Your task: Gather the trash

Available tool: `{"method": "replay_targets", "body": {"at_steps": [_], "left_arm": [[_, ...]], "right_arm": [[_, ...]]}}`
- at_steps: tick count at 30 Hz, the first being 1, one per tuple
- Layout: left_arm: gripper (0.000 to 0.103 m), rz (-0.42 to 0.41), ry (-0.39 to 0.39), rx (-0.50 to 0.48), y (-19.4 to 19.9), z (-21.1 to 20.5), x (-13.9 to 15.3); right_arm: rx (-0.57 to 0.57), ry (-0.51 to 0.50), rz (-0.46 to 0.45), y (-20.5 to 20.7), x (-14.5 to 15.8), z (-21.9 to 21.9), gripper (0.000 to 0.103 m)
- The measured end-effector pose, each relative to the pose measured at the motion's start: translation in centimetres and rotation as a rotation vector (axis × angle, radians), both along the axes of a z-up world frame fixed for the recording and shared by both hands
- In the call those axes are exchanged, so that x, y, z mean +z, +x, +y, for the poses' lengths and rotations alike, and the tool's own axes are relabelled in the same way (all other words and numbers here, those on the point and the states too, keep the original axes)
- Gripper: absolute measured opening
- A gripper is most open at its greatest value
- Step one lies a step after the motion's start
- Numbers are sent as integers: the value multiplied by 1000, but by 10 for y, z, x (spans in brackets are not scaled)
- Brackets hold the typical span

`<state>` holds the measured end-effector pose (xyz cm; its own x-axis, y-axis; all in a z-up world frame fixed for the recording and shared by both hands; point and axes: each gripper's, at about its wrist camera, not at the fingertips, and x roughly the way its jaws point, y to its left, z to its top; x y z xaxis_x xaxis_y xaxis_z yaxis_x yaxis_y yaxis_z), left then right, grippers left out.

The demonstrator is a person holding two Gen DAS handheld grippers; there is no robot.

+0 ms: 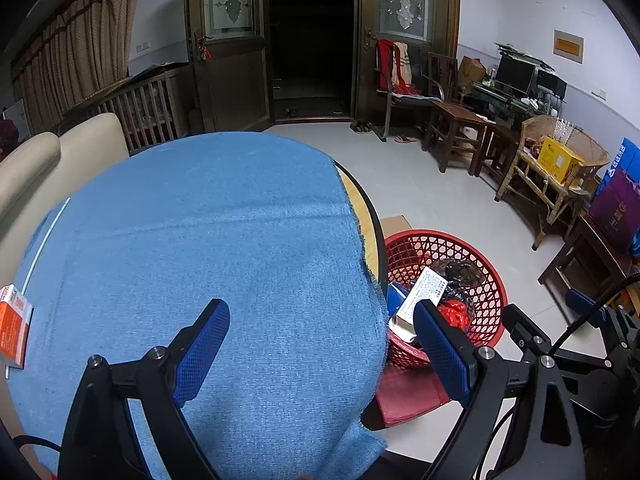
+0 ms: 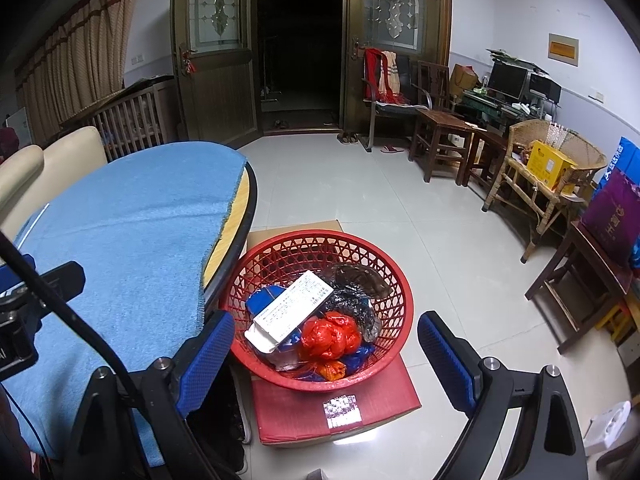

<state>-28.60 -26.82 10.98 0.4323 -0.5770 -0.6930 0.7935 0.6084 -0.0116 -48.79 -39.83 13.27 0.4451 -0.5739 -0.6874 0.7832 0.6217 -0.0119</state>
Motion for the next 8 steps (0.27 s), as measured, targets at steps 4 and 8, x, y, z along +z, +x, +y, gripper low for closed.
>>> {"method": "replay_targets", "body": {"at_steps": [4, 8], "left_arm": [[93, 2, -11, -20, -2, -2, 0], [93, 15, -4, -32, 1, -7, -2]], "right_arm": [[-10, 10, 5, 0, -3, -3, 95], [-20, 22, 11, 0, -6, -8, 95]]}}
